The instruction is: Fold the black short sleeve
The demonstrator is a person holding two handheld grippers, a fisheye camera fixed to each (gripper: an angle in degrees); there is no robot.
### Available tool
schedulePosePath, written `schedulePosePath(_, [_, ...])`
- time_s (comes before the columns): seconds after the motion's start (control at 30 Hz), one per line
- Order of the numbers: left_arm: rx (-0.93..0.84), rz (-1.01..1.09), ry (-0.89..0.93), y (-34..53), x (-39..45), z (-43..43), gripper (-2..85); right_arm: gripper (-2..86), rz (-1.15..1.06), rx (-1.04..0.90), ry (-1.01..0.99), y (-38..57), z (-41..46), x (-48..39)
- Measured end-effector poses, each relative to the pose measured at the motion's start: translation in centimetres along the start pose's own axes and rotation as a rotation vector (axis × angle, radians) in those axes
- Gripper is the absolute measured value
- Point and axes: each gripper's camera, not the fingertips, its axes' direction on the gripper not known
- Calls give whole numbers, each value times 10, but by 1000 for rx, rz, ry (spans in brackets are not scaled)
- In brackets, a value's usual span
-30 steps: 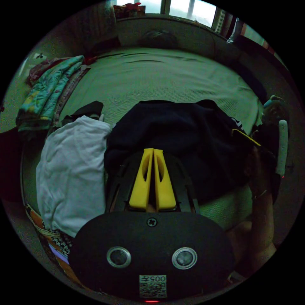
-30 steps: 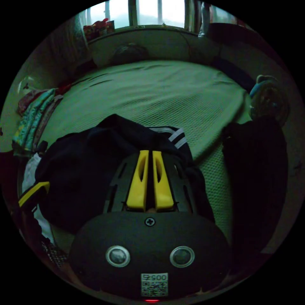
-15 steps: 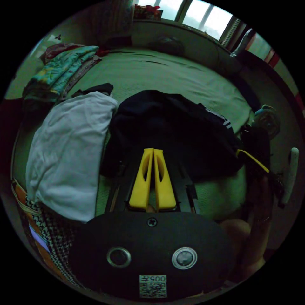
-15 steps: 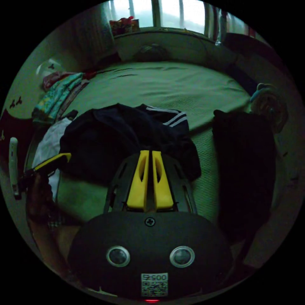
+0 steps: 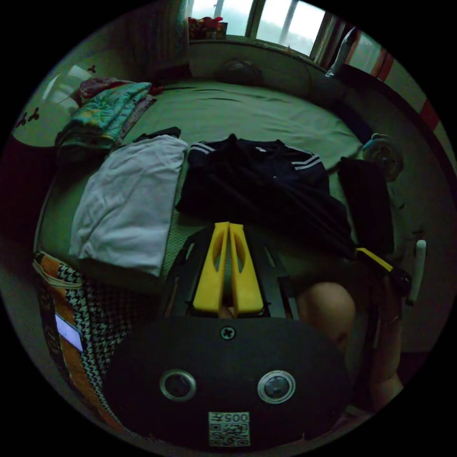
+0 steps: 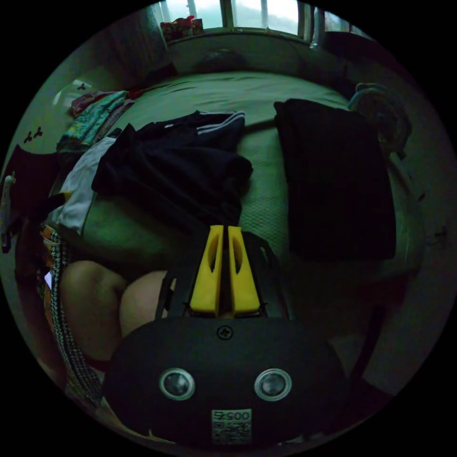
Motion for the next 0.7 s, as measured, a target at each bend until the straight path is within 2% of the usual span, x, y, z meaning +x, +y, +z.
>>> schedulePosePath(0.17, [-73, -31, -10, 24, -2, 8, -2, -14, 55, -24, 9, 31, 10, 25])
schedulePosePath(0.37, [-56, 20, 26, 32, 12, 9, 38, -12, 59, -46, 10, 50, 19, 39])
schedulePosePath(0.7, [4, 88, -32, 4, 38, 23, 115, -12, -5, -99, 49, 63, 23, 56])
